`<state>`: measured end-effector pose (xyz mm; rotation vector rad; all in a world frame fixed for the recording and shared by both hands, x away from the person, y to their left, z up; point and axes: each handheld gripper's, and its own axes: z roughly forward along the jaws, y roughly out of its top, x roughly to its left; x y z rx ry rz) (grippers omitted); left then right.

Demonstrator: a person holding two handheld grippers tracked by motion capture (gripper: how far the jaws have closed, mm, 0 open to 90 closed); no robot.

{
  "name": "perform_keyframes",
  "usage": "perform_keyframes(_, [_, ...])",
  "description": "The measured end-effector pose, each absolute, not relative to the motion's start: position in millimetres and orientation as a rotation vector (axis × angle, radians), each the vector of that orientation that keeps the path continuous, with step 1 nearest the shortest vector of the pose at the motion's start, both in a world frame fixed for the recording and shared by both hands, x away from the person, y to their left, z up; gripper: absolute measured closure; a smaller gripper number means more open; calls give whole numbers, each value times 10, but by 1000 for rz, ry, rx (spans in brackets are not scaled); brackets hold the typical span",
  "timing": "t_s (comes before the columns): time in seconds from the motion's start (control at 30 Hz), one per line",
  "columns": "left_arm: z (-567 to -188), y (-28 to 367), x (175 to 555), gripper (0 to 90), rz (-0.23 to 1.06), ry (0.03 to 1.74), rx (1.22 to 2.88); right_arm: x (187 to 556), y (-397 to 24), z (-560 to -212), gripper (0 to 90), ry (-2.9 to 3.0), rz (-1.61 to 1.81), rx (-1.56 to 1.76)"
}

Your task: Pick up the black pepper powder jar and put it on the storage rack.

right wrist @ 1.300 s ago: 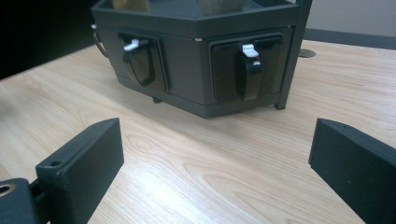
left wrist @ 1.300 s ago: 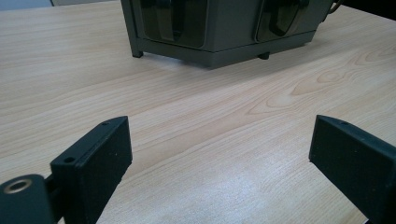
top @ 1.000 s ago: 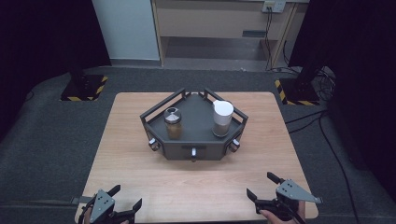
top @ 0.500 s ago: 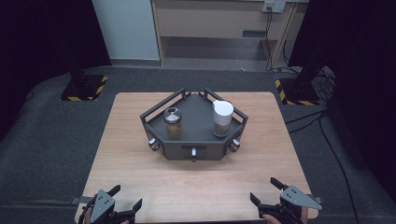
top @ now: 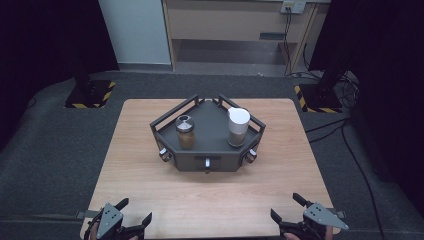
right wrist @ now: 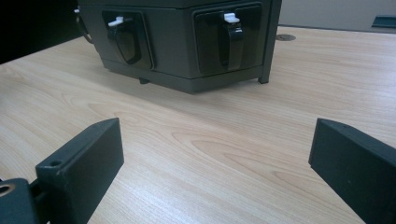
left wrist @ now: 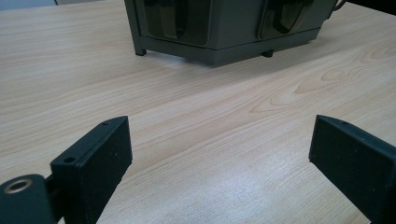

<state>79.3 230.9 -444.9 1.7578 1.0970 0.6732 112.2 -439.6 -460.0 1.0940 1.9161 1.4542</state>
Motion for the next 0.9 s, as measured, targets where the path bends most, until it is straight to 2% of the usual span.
perform_keyframes(0.9, [-4448, 2284, 789, 48, 694, 1090, 1767, 1030, -4394, -4772, 31, 1868, 1465, 1107])
